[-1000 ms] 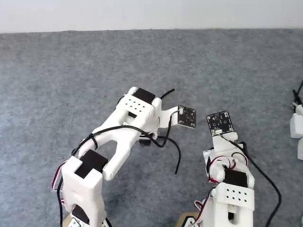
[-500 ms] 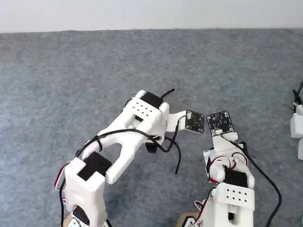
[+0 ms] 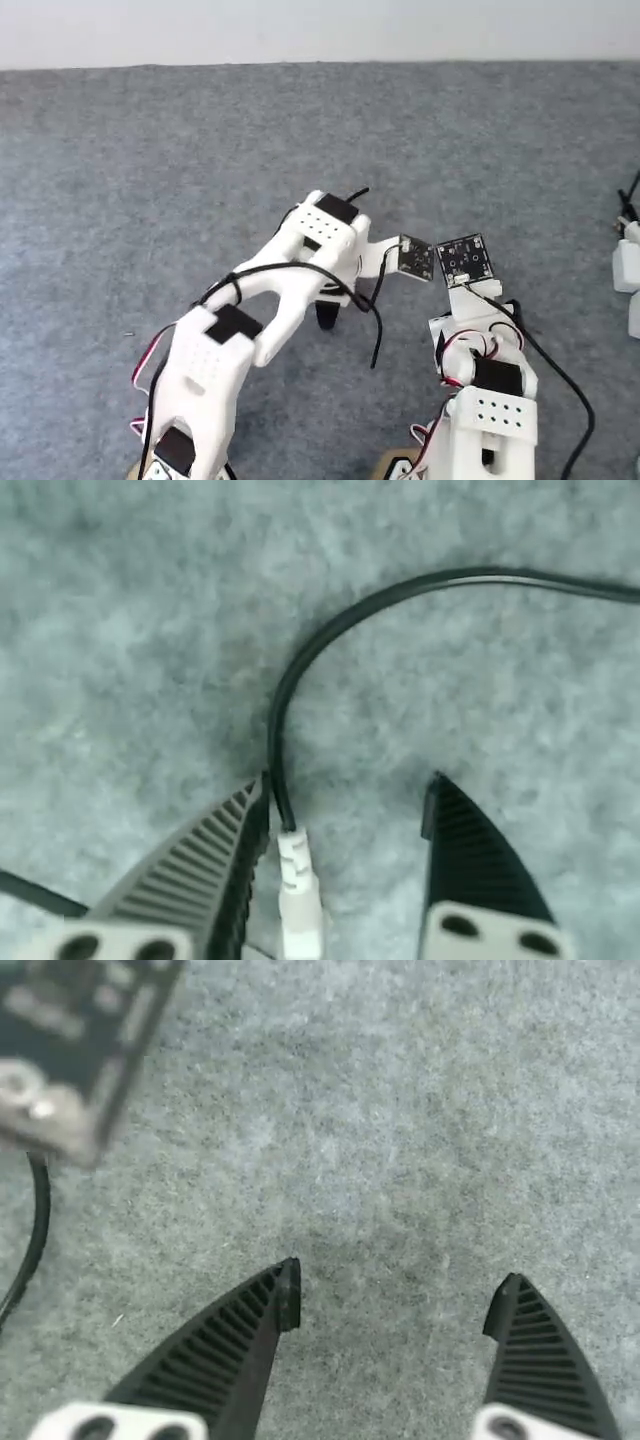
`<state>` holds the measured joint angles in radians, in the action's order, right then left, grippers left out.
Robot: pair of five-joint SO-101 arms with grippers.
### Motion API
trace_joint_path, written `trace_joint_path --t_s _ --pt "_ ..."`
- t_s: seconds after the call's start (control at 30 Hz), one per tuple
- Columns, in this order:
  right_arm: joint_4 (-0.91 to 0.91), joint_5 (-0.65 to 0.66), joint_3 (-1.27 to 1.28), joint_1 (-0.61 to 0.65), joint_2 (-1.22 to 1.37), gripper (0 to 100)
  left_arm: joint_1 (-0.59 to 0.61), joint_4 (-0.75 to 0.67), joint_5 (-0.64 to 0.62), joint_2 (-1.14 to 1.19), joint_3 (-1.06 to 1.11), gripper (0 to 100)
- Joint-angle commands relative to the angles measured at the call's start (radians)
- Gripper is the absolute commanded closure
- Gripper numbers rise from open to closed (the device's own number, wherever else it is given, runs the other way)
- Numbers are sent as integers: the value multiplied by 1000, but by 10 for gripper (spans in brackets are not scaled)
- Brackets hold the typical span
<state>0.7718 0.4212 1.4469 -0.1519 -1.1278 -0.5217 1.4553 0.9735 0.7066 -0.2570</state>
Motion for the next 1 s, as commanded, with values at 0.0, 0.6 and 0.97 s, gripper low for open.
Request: trace_joint_path --t_s 0.0,0.6,0.97 --pt "-24 -11 -9 -7 -15 684 -6 84 -14 74 -157 773" --pt "-24 -11 -9 -7 -15 684 -6 295 -15 184 -501 989" --pt "-25 -11 -9 -7 -15 684 -9 296 -74 117 -498 989"
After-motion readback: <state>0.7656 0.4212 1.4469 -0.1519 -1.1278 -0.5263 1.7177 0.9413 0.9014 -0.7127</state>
